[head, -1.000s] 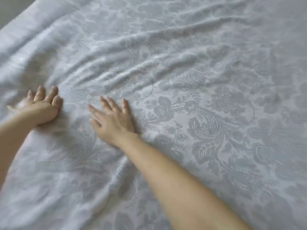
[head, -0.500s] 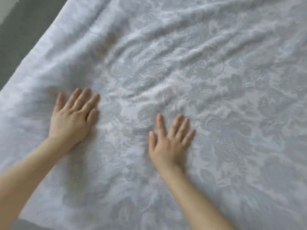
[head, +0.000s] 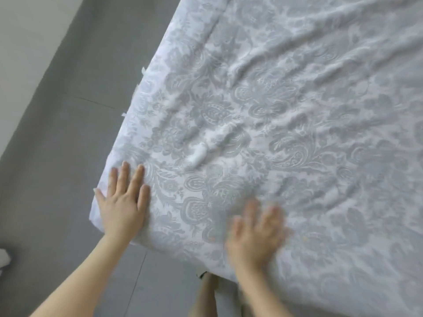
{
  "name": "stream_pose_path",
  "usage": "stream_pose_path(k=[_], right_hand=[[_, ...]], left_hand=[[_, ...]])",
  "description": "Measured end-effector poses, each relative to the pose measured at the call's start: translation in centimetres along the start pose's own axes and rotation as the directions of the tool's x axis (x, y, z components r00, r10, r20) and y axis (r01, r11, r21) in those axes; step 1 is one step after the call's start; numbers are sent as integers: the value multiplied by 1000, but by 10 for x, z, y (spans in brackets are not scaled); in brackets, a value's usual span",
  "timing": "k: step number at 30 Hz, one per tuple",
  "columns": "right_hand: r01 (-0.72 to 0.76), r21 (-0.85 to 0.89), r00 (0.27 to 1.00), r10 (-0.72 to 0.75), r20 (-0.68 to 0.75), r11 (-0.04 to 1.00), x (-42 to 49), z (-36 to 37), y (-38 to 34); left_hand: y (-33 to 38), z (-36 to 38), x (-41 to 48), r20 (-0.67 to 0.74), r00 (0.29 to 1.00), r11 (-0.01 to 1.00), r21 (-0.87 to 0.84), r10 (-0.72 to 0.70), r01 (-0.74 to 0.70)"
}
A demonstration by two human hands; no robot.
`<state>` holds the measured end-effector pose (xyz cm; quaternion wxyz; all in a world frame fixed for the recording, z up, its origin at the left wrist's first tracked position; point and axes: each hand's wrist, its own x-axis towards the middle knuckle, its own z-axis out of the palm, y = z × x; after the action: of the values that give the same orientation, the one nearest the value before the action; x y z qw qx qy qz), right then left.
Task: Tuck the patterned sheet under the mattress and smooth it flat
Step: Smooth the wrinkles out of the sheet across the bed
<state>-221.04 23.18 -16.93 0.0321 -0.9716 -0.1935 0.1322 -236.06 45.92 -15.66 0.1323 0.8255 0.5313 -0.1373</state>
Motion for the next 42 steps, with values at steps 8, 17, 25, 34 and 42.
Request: stream_pose_path(k=[8,17,25,34,42], right_hand=[[660,111,749,-663,-16,743,40,-29,-1],[-385,10,922,384,53,923,132,-37,-4],[495,-7,858,-487,165,869,51,2,-226],[-544,397,820,569,63,739,110,-64,-197],[-665,448,680,732,32,598,125,-72,-168]], left_hand=[[-2,-26,14,-48,957,941,-202,-285,270],[40,-47,107,72,987,984,-112,147,-138],[-37,-73,136,401,892,406,-865,208,295],[-102,-179,231,356,866,751,-659,352,-34],[-7,-235,272,125,719,719,-287,684,-634]])
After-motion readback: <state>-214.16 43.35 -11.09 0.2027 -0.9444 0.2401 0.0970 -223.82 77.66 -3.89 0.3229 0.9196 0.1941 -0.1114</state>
